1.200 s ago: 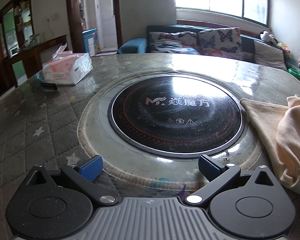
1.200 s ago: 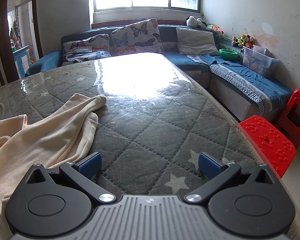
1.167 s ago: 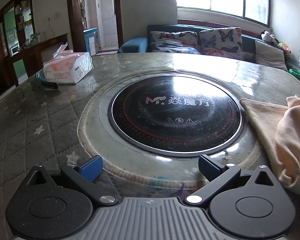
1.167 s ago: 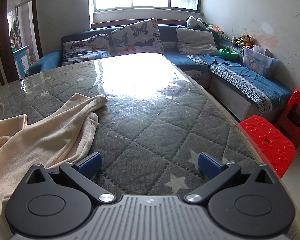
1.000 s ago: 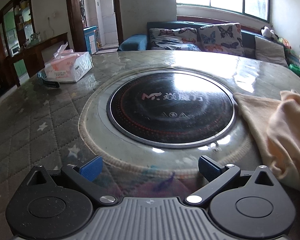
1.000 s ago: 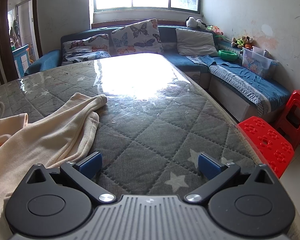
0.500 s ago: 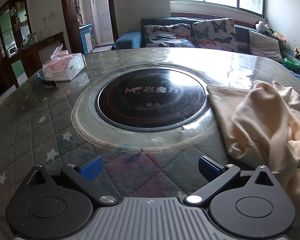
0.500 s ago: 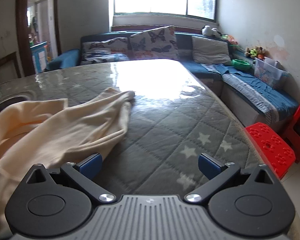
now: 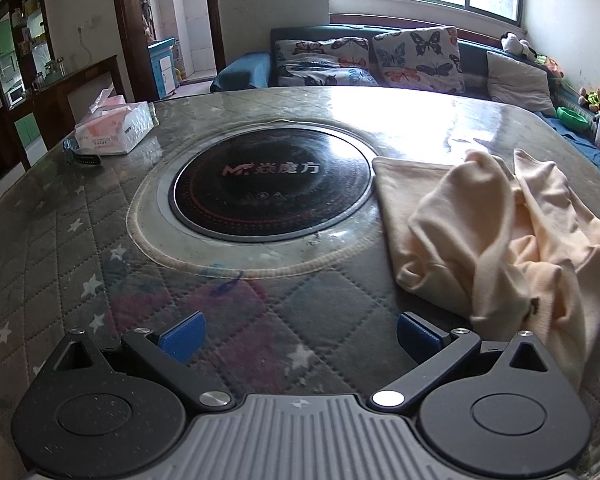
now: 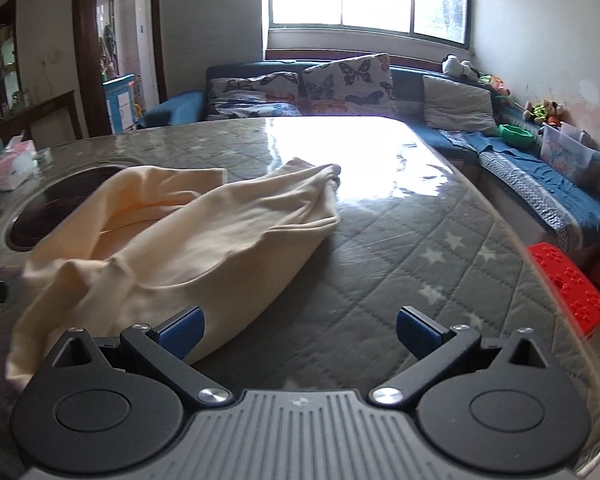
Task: Fold clothes
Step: 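Move both grippers toward the crumpled cream sweatshirt on the table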
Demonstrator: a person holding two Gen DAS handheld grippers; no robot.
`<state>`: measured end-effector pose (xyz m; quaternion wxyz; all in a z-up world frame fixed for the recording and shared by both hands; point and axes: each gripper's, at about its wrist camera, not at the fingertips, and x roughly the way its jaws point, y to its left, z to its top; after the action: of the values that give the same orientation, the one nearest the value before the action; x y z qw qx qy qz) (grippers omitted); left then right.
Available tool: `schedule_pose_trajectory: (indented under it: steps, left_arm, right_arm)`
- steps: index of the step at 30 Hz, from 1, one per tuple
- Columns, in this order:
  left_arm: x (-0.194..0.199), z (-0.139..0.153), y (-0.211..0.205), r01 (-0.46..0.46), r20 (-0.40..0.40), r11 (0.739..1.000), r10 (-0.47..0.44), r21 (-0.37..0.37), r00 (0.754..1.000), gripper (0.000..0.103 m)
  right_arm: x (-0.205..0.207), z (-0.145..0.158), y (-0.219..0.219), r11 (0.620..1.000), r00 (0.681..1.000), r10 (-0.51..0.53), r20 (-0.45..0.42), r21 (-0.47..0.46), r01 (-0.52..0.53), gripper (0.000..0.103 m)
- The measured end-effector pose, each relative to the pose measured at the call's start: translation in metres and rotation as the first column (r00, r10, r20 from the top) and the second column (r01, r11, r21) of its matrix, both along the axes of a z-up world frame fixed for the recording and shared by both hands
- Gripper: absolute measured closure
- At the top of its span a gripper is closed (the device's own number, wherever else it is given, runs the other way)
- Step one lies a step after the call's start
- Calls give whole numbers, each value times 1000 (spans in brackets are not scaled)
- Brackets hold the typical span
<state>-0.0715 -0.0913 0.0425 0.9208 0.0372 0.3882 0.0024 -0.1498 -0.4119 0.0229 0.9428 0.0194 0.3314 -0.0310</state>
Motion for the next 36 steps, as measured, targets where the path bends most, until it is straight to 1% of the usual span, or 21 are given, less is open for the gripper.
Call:
schedule_pose_trajectory:
  steps: [9, 16, 23, 26, 29, 36]
  left_arm:
    - [-10, 5, -15, 9, 6, 998, -9, 65, 1000, 0]
    - [-13, 6, -21, -13, 14, 991, 11, 134, 1000, 0]
    - [-17, 6, -28, -14, 33, 981, 8, 194, 999, 0]
    - [-19, 7, -30, -12, 33, 979, 5, 205, 999, 0]
    - [-24, 7, -32, 9, 31, 980, -16, 201, 999, 0]
    - [-34, 10, -37, 73, 28, 987, -78, 146, 997, 0]
  right_arm:
    - [-12, 4, 20, 999, 999, 45, 6, -3, -45, 0]
    - [-21, 7, 29, 998, 998, 66, 14, -7, -66, 0]
    - [-28, 10, 37, 996, 996, 92, 22, -8, -92, 0]
    - [-31, 12, 41, 994, 994, 107, 24, -9, -107, 0]
    - [-33, 13, 45, 993, 992, 121, 25, -14, -120, 0]
    - [-38, 13, 46, 993, 992, 121, 27, -14, -121, 0]
